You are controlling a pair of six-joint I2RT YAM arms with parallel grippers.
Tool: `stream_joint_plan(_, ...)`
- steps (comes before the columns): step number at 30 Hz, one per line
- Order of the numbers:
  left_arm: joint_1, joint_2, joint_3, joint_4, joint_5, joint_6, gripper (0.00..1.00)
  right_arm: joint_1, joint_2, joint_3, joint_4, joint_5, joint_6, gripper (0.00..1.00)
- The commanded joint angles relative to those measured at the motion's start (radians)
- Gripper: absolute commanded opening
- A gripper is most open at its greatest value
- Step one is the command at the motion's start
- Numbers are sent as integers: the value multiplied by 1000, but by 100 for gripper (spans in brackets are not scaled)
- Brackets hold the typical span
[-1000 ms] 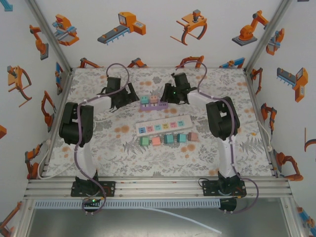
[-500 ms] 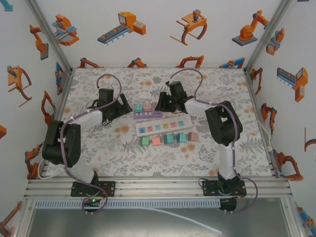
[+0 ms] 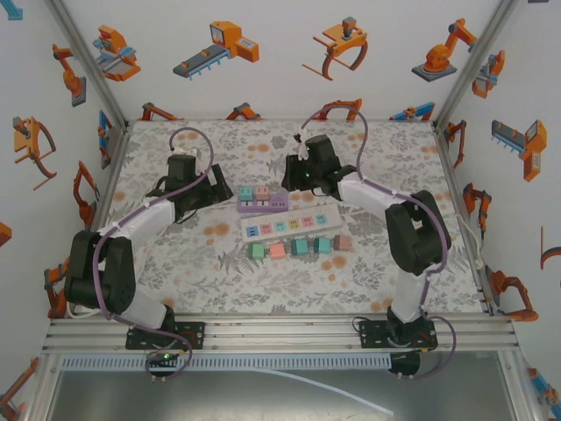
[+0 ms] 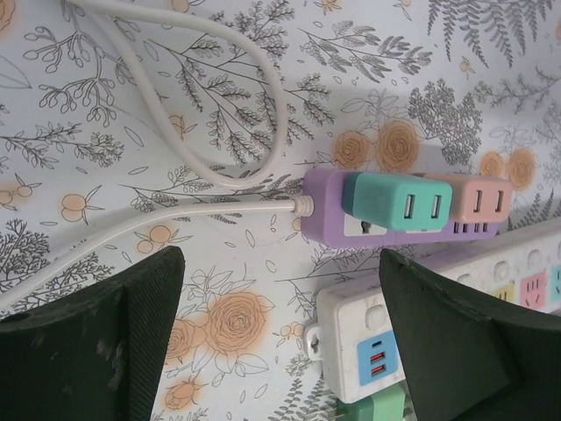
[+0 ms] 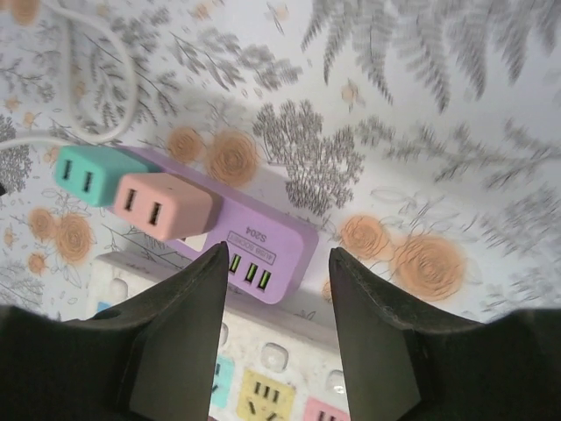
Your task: Pull the plug off the socket
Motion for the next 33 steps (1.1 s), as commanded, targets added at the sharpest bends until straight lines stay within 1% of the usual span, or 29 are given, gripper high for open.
stream_joint_plan(1,7,-3,-12,5,78,97,84,3,-49,-8,68,-72,-305,48)
stream_joint_plan(4,7,33,4,13,130,116,85,9,-56,-10,75,-204,-521,48)
stream_joint_plan(7,6,57,1,46,142,110,85,23,-56,-10,48,-339,-766,48)
stream_joint_plan(8,6,62,-1,59,146,110,85,32,-55,-14,34,-371,-856,48)
stream_joint_plan(10,6,70,-5,78,149,114,85,51,-49,-21,11,-395,-1013,50)
stream_joint_plan(11,6,78,-6,83,151,118,85,60,-40,-20,9,-394,-1058,53)
stream_joint_plan(13,6,92,-2,85,150,120,85,69,-11,2,10,-376,-1071,57)
stream_joint_plan(17,7,120,3,85,135,113,85,79,59,100,-81,-404,-1095,57)
stream_joint_plan(24,4,156,0,115,143,93,85,108,153,189,-126,-384,-1123,57)
stream_joint_plan(29,1,172,0,112,138,83,85,110,202,243,-168,-382,-1123,56)
stream_joint_plan(33,-8,192,18,79,102,91,84,110,230,280,-204,-382,-1122,53)
